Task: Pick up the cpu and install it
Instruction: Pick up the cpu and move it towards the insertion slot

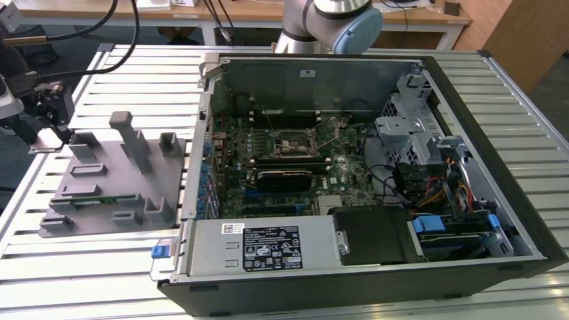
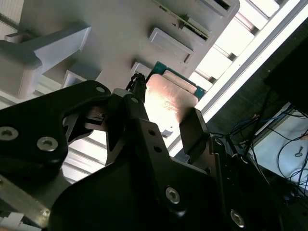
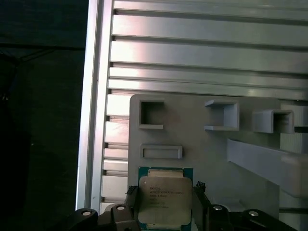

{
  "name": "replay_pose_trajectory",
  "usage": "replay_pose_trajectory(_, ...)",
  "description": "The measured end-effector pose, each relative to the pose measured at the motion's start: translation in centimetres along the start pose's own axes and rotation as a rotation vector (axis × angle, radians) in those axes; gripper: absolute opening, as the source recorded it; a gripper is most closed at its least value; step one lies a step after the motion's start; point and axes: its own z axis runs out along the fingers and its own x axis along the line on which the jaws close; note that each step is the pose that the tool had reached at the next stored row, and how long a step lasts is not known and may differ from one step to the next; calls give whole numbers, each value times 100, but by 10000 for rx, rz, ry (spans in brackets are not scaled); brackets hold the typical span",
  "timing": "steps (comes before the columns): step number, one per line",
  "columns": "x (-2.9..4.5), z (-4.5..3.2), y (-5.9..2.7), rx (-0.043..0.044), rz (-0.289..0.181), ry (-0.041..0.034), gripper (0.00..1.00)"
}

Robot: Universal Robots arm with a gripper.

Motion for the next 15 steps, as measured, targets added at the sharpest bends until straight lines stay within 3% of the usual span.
replay_pose_trajectory(9,1,-154,7,-9,0,-1,53)
replay_pose_trajectory(15,1,-242,9,-110,0,-5,53)
